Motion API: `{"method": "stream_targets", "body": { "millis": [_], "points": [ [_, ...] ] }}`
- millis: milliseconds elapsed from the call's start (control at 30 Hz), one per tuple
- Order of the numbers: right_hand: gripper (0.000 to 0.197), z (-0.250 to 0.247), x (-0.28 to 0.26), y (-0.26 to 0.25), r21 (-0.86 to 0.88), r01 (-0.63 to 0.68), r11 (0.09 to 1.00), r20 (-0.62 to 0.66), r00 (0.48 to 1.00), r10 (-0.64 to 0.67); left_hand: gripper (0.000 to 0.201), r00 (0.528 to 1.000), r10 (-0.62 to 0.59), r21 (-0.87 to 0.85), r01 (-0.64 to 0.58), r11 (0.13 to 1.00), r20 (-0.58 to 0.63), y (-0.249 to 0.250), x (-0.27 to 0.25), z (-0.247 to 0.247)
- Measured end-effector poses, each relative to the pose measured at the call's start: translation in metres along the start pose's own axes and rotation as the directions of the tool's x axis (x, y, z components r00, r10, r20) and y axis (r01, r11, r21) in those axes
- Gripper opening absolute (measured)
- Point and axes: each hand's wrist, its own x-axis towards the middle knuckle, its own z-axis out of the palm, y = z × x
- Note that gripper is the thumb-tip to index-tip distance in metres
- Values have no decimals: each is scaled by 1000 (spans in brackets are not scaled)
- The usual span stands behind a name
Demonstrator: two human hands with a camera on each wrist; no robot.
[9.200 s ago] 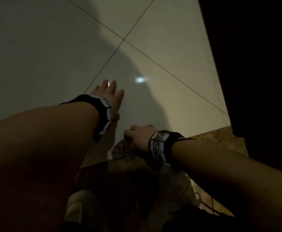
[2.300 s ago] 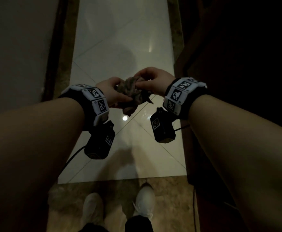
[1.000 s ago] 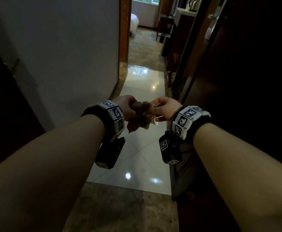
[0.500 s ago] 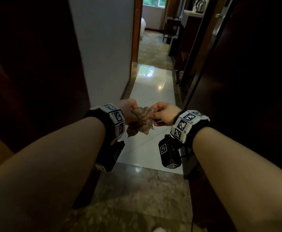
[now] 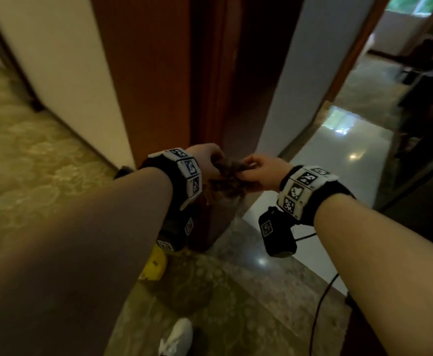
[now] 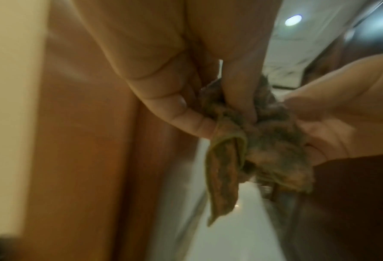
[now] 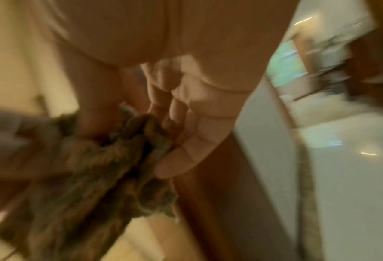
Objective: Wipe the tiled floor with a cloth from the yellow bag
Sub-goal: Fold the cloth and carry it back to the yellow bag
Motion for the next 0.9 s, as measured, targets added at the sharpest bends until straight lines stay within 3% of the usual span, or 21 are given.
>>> {"method": "stream_targets", "body": {
  "millis": [167,267,367,433,533,667,767,900],
  "points": [
    [17,88,32,-36,-1,20,1000,128,992,-20,40,992,-128,-7,128,992,-19,-92,-32,-28],
    [15,139,62,-52,-101,24,995,114,993,-12,41,983,-180,-33,179,983,-26,-150,-37,-39],
    [20,188,102,-62,-179,21,984,104,995,-2,36,976,-220,-67,219,973,-5,-211,-23,-39],
    [23,225,133,-67,-246,-9,969,117,992,38,21,965,-260,-118,262,958,30,-254,-9,-34],
    [33,267,169,-68,-280,-30,959,98,993,60,27,952,-306,-153,304,940,10,-308,14,-26],
    [32,311,216,-51,-264,-91,960,100,988,121,8,919,-345,-55,362,931,192,-363,51,-14],
    [32,336,254,-26,-266,-147,953,134,973,188,36,888,-358,-66,392,918,289,-396,78,4],
    [32,370,310,18,-238,-281,930,154,934,321,42,846,-395,-29,433,901,359,-443,123,46]
  ]
}}
